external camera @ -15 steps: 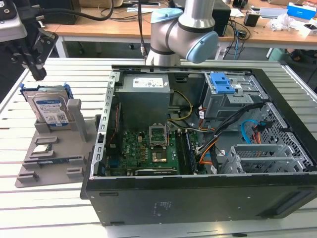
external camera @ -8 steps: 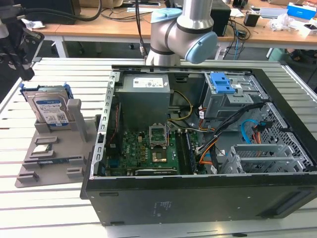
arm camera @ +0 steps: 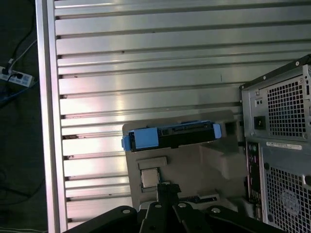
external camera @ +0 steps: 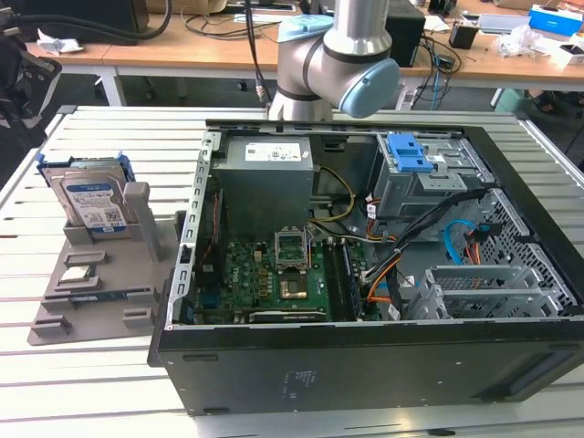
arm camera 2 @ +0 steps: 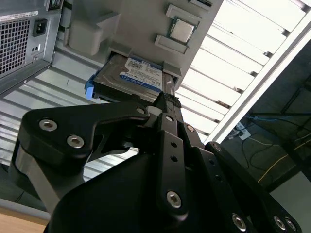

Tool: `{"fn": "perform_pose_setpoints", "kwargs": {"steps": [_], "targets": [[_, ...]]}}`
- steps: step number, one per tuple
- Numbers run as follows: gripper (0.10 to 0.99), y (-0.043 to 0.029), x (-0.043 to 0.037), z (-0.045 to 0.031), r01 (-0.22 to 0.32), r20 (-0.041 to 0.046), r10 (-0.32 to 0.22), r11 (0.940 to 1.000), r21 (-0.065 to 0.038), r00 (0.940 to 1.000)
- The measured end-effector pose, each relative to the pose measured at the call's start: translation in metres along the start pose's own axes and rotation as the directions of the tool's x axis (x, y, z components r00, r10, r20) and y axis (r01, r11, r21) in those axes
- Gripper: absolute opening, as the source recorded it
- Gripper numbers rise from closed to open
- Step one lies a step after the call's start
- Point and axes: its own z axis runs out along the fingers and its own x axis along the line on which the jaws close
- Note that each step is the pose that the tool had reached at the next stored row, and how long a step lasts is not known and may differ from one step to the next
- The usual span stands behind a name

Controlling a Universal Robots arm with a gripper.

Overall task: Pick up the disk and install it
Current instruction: 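Reach for the disk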

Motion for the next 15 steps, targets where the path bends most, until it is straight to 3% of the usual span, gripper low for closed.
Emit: {"fn": "perform_pose_setpoints", "kwargs": {"steps": [3, 15], "targets": [[0.106, -0.0003, 0.0035, 0.0, 0.0, 0.0, 0.0, 1.0, 0.0, 1.0], [0.106, -0.0003, 0.0037, 0.0, 0.0, 0.0, 0.0, 1.0, 0.0, 1.0]]}}
